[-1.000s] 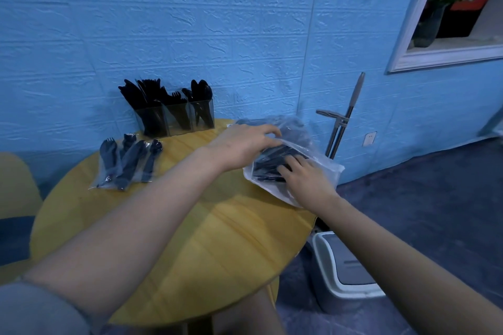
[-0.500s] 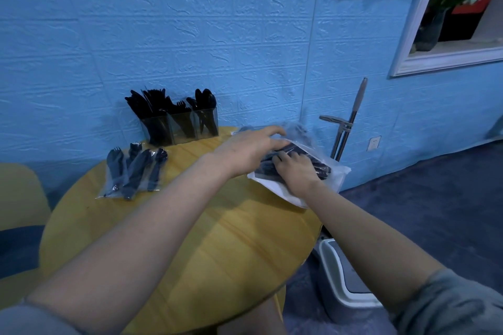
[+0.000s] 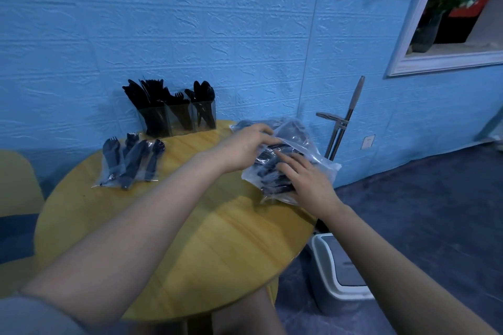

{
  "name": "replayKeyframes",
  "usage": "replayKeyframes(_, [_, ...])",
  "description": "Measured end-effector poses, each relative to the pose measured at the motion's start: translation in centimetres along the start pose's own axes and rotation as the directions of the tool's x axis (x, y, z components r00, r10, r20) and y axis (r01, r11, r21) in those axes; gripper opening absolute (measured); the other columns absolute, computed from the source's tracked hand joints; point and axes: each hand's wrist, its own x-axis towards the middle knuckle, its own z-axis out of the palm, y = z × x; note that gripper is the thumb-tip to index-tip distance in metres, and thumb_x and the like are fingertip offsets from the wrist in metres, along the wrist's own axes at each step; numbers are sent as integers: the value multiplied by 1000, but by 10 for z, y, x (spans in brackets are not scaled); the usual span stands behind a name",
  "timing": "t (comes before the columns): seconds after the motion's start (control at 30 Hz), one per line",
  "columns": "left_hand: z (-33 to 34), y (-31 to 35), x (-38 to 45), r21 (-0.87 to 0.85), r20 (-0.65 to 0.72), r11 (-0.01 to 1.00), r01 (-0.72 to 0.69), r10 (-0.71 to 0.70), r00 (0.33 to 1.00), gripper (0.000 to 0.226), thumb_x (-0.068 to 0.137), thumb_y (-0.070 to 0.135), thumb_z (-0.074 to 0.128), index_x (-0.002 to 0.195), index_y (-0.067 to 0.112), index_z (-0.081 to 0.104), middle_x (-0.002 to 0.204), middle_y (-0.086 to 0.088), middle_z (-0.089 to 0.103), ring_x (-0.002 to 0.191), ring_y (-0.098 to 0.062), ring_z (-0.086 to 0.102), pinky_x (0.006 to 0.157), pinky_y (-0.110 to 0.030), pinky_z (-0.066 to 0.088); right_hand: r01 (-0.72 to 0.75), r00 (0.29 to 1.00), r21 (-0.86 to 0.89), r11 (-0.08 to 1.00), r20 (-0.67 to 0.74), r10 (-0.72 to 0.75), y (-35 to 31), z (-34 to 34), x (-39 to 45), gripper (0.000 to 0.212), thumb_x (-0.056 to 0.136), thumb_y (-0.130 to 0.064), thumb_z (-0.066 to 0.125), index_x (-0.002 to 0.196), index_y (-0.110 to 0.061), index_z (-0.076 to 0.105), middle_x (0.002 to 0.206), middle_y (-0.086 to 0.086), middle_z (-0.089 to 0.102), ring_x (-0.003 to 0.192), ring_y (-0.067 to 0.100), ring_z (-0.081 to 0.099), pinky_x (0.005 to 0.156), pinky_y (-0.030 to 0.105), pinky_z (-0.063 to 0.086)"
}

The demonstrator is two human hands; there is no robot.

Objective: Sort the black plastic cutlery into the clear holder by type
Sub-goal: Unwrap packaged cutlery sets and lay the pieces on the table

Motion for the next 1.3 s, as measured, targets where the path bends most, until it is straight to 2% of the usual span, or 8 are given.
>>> replayKeyframes(0.13, [9,-2,-1,-66,19,997,26,-25,1000,50,93,-8,43,137,16,50,140,-1,40,122,-16,45,87,-7,24,29,975,115,993,214,-53,-1,3,20,54,69,-24,79,114,-5,54,123,14,61,122,33,52,107,44,38])
replayKeyframes(0.3, [13,-9,-5,-86,34,995,59,-56,998,50,94,-5,47,138,19,49,139,0,41,123,-16,46,92,-14,32,134,977,106,985,154,-150,-2,-4,16,59,58,-18,87,110,-6,61,96,11,70,89,29,68,83,39,53])
replayKeyframes(0.5, [13,-9,-18,-201,69,972,121,-109,992,48,93,1,51,135,23,52,134,-3,47,115,-19,50,97,-27,39,166,985,280,945,-13,-169,-17,-30,-6,57,60,-18,88,110,-13,59,106,7,69,103,25,65,90,38,52])
replayKeyframes(0.7, [16,-9,-29,-420,58,899,126,-111,992,27,89,0,58,113,9,66,121,-3,57,117,-23,52,103,-39,41,-112,988,507,855,-35,151,-25,-72,10,52,68,1,73,114,-20,61,112,5,68,101,22,63,84,28,49])
replayKeyframes(0.87, [-2,-3,-42,-712,66,676,192,-207,976,27,95,7,52,94,31,64,118,1,60,109,-18,58,91,-34,51,-195,977,558,807,39,209,-35,-111,39,43,78,-3,72,119,-10,61,86,-18,61,76,-7,57,68,-1,35])
replayKeyframes(1.0, [-10,-9,-49,-802,154,539,257,-228,961,25,98,12,50,116,26,60,126,-2,57,111,-16,59,83,-28,55,-174,977,625,761,13,213,-35,-144,56,38,79,-1,71,73,-30,48,42,-29,48,49,-15,48,50,4,34])
replayKeyframes(1.2, [-32,-15,-68,-962,267,-1,273,-220,938,50,101,46,28,118,10,58,105,-13,69,88,-26,70,62,-30,58,88,996,555,827,-48,-74,-65,-143,90,39,74,-4,70,113,-6,65,103,-9,63,89,-6,52,78,6,36])
replayKeyframes(1.3, [-36,-35,-89,-957,286,-95,275,-126,950,67,90,62,25,117,12,61,112,-15,68,90,-32,70,61,-33,59,170,977,401,900,50,-207,-76,-106,110,46,71,-4,77,115,-10,63,108,4,67,94,16,58,81,20,38])
